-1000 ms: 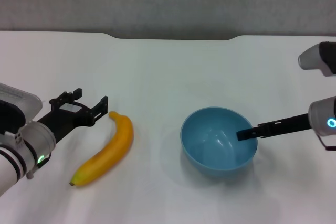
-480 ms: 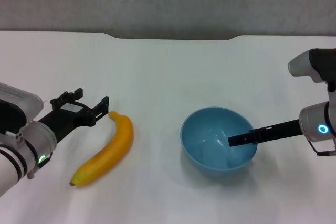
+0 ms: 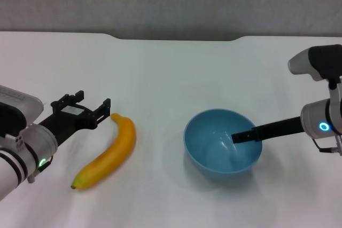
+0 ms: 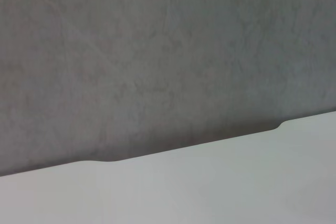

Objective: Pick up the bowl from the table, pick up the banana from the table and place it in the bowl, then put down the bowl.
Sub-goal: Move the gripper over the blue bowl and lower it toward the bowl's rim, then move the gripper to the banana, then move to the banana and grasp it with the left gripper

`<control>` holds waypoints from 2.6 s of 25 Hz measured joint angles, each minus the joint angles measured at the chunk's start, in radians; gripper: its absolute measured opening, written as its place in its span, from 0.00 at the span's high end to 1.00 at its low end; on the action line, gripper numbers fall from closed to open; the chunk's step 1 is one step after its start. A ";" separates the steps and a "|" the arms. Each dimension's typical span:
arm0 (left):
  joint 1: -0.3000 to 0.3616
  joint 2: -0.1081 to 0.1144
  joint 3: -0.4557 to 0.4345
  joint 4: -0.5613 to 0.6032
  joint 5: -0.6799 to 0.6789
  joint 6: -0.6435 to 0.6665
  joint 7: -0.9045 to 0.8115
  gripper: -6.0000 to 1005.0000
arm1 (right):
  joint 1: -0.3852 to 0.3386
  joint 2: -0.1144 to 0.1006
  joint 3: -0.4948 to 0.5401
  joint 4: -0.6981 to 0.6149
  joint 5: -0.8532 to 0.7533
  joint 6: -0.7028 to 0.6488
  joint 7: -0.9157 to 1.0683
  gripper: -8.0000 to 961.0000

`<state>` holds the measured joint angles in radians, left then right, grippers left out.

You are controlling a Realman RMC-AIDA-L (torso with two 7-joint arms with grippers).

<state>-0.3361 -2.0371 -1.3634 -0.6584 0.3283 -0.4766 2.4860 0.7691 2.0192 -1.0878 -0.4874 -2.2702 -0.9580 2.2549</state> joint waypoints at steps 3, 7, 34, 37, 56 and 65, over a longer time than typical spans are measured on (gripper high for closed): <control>0.001 0.000 0.000 -0.002 0.000 0.000 0.000 0.25 | 0.009 0.001 -0.016 0.009 0.001 0.000 0.005 0.14; 0.001 0.000 -0.002 -0.001 0.000 0.001 0.001 0.25 | 0.011 0.001 -0.027 0.016 0.002 0.001 0.008 0.15; 0.004 0.004 -0.014 0.004 0.000 0.001 0.002 0.26 | 0.005 0.001 -0.116 0.018 0.001 0.064 0.005 0.83; 0.004 0.004 -0.014 0.003 0.000 0.001 0.000 0.26 | 0.000 0.001 -0.116 0.019 0.001 0.071 0.007 0.88; 0.023 0.098 0.325 -0.454 0.077 0.537 -0.262 0.26 | -0.160 -0.001 -0.117 -0.175 0.075 0.066 0.021 0.96; -0.128 0.208 0.446 -0.576 -0.477 0.936 -0.005 0.26 | -0.162 -0.001 -0.116 -0.187 0.077 0.067 0.022 0.96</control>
<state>-0.4644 -1.8293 -0.9169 -1.2346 -0.1486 0.4597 2.4811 0.6072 2.0186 -1.2041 -0.6740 -2.1935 -0.8912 2.2773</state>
